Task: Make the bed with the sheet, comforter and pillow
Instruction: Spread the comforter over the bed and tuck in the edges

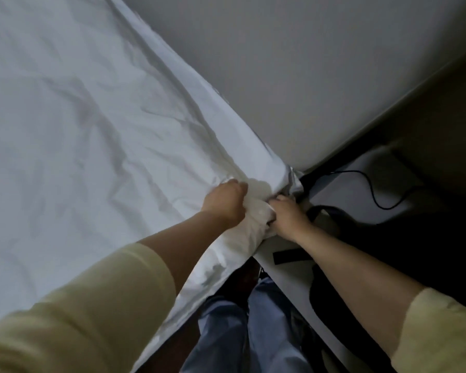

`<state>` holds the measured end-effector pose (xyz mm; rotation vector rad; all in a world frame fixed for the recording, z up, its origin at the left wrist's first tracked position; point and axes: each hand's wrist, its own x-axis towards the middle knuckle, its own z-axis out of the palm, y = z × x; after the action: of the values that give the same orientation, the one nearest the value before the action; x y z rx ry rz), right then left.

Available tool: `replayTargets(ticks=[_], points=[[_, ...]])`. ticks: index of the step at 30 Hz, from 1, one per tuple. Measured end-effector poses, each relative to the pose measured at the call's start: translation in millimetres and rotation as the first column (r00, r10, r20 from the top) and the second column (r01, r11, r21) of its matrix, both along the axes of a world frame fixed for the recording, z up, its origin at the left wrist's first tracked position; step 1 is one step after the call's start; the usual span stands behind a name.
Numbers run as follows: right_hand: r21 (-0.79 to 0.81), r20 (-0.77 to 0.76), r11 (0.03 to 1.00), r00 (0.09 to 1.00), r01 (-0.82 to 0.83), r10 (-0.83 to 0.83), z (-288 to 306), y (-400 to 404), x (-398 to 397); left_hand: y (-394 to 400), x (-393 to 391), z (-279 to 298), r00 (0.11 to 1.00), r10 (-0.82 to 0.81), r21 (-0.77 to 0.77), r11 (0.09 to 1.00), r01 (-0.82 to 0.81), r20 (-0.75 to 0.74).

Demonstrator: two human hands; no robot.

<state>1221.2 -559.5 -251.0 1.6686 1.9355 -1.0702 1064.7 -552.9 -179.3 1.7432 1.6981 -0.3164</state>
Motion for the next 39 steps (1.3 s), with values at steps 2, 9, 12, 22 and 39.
replayTargets(ticks=[2,9,12,22,39], points=[[-0.005,0.093,1.0,0.996,-0.015,0.016,-6,12,8,1,8,1,0.991,-0.006,-0.024,1.0,0.01,0.133],[0.15,0.156,0.972,0.967,0.178,-0.202,25,28,-19,23,-9,11,0.939,0.193,0.109,0.967,-0.231,0.285],[0.082,-0.182,0.894,0.889,0.44,-0.421,50,43,-42,34,-54,12,0.856,0.498,0.195,0.834,-0.516,0.136],[0.139,-0.031,0.985,0.995,0.098,-0.095,83,72,-70,108,-60,8,0.638,0.763,-0.164,0.646,-0.746,0.103],[-0.028,0.41,0.998,0.911,0.055,-0.039,56,24,-43,9,-105,26,0.428,0.754,-0.358,0.629,-0.69,0.499]])
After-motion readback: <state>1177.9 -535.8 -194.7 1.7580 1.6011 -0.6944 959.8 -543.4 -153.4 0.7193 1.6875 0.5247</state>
